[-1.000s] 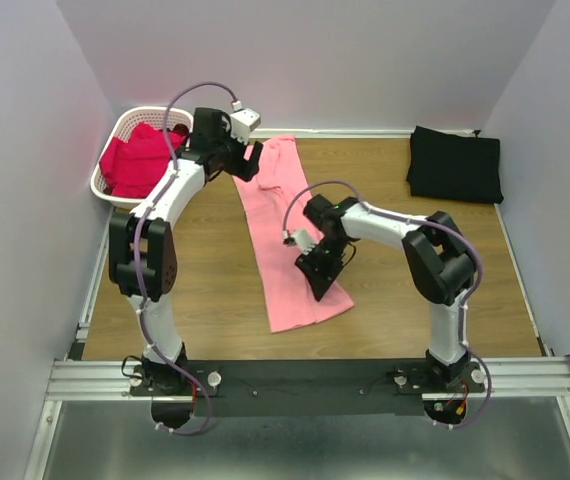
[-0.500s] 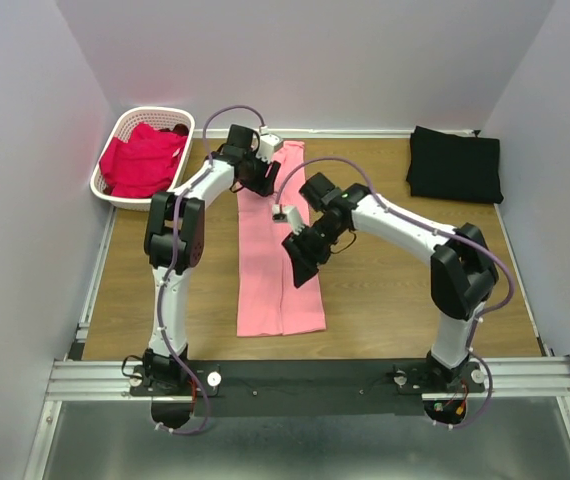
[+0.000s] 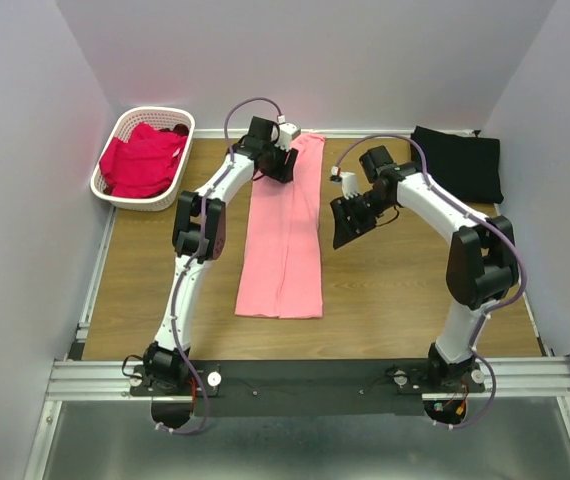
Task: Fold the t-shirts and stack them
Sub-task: Fold the tshirt
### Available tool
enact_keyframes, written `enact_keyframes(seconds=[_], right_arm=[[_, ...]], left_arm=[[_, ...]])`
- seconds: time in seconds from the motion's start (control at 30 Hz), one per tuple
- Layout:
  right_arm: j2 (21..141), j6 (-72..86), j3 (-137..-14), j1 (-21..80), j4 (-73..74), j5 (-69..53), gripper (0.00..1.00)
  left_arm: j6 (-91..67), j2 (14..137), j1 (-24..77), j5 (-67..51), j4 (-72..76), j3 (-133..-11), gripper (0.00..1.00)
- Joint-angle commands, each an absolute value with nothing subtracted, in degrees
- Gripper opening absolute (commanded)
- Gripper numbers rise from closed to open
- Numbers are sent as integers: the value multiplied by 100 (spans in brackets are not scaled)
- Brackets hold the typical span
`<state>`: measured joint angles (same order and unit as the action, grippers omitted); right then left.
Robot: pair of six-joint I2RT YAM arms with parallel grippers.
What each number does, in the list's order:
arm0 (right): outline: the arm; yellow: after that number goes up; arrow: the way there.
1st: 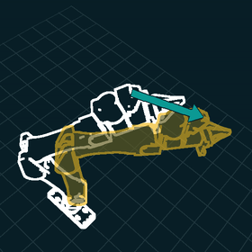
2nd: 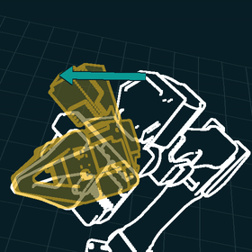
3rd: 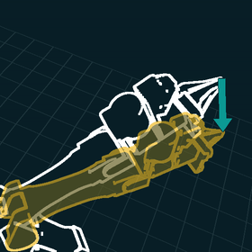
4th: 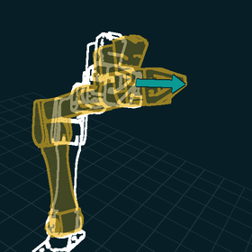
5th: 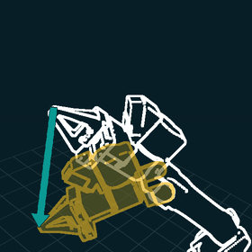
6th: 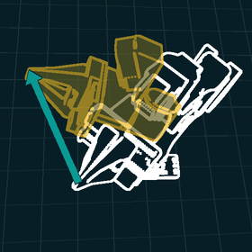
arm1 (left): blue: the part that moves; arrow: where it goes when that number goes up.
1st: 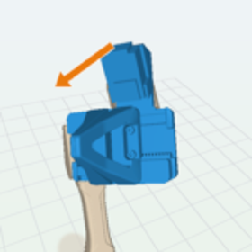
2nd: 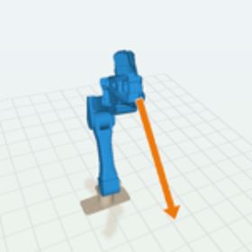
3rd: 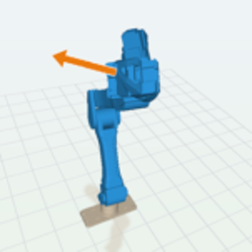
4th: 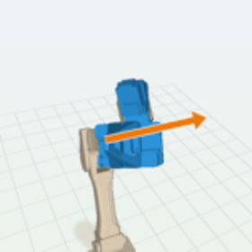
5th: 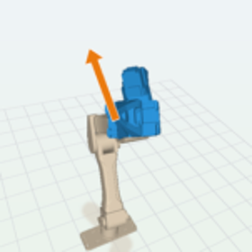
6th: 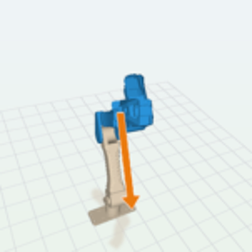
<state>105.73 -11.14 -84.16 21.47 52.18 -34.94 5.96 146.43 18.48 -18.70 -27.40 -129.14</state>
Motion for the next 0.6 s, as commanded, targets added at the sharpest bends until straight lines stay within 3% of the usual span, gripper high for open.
enact_keyframes(seconds=[0.0,0.07,0.17,0.27,0.57], right_arm=[[10468,-1266,-8657,2065,5326,-3121,63],[10485,-1275,-8823,2074,5344,-3006,64],[10494,-1266,-9219,2066,5423,-2988,64],[10424,-1310,-9501,2074,5458,-3041,67],[10099,-1652,-9555,2776,5335,-2664,80]], left_arm=[[308,15003,1854,-2109,-2805,-13578,66],[281,14759,1854,-2249,-2611,-13614,73],[474,14038,1854,-2338,-2312,-13474,97],[860,12950,1802,-2601,-2198,-13071,98],[1828,8959,1083,-2969,-950,-9372,98]])
